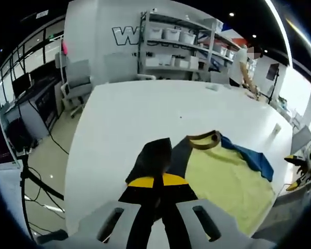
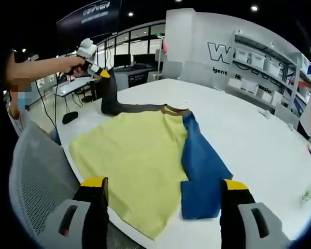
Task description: Fold the garment on the visible template until the final outline fits inside the template.
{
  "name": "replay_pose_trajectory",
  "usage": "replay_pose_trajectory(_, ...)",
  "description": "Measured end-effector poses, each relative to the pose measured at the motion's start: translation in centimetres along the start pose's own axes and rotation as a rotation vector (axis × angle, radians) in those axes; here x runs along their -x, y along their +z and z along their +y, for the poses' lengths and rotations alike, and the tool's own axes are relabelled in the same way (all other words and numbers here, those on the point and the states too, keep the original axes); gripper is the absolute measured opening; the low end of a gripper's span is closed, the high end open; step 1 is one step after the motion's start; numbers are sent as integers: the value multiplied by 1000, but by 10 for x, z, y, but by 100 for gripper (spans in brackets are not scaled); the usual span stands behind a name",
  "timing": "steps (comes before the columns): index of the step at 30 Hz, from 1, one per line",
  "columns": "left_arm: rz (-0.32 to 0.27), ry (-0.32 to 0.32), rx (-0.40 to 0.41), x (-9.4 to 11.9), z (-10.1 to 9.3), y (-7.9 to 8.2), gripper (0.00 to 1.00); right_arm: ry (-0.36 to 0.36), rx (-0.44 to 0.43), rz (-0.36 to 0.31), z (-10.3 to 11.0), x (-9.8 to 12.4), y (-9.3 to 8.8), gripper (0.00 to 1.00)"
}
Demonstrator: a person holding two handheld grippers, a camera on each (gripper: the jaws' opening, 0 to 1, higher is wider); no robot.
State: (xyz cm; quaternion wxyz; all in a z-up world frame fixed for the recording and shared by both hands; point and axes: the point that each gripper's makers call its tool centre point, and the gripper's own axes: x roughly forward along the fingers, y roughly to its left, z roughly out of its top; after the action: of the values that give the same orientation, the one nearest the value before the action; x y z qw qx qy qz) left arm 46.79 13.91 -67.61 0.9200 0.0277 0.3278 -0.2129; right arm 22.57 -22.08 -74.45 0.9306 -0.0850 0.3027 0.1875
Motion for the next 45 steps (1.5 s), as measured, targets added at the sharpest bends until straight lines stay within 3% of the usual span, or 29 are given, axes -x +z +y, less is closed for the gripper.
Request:
replay_pose_trajectory(14, -17, -44, 4, -10, -22, 11, 5, -14, -3, -3, -4, 4, 1, 88)
replay_pose_trajectory(45, -1, -121, -20, -28, -65, 15, 5, -19, 0, -8, -1, 5, 0, 88)
